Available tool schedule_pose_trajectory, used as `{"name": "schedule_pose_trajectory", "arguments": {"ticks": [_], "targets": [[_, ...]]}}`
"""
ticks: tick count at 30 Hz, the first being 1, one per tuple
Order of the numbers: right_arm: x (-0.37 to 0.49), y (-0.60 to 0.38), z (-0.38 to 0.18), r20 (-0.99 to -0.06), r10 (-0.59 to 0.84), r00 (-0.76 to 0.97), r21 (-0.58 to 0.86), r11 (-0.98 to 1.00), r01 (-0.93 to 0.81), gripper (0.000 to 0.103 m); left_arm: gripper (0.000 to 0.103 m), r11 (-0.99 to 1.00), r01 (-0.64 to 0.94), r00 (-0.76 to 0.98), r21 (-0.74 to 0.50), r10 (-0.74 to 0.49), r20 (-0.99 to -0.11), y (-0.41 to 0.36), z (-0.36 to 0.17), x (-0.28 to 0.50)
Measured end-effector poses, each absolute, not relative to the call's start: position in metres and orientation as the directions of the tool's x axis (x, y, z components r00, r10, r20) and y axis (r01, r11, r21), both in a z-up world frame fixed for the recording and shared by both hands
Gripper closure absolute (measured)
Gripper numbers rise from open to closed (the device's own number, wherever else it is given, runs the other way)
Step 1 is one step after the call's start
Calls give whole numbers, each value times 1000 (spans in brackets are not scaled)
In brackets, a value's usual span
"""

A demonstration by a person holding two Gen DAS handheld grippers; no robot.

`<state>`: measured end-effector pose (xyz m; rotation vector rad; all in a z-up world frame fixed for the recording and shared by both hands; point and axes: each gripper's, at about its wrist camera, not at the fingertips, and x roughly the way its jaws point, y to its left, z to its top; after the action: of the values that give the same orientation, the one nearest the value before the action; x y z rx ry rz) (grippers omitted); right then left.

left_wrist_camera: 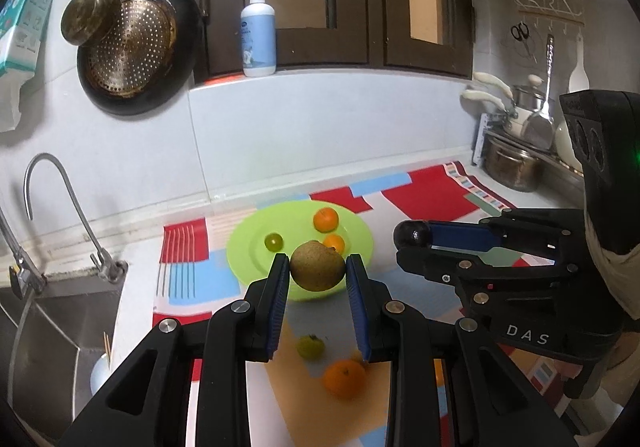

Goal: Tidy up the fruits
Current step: 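Carry the kiwi and plum over the green plate and open both grippers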

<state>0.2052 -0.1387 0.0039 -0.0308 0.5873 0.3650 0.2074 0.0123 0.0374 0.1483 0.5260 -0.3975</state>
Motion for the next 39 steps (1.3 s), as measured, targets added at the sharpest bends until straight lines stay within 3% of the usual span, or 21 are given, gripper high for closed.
{"name": "schedule_pose_trajectory", "arguments": {"ticks": [16,39], "targets": [[257,-142,24,-505,318,802,67,941,-331,73,74,915,401,811,52,-328,-484,7,49,261],[355,-144,-3,-550,316,773,100,944,-315,73,74,910,414,777,31,-335,-533,1,22,358]]}}
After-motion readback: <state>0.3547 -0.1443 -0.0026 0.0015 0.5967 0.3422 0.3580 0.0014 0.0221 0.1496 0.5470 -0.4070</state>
